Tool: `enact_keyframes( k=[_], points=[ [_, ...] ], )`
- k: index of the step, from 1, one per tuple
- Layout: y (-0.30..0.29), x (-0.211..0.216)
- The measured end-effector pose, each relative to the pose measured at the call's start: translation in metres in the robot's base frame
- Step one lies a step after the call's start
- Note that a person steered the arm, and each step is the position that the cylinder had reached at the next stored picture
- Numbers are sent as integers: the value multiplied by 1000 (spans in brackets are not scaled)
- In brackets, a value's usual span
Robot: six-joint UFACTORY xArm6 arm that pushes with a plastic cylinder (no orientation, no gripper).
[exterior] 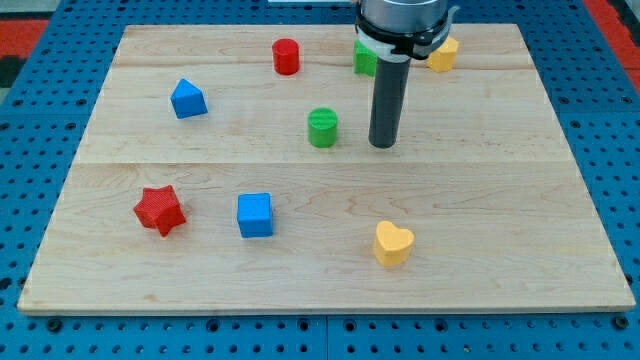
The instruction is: Push green circle into red circle
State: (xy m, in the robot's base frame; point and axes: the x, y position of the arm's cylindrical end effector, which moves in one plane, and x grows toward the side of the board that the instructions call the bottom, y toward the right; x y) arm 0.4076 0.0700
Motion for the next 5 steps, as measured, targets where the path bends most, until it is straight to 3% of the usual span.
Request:
enact_keyframes(
  k=[4,5],
  points=[
    [-185,-33],
    [-191,-53]
  ],
)
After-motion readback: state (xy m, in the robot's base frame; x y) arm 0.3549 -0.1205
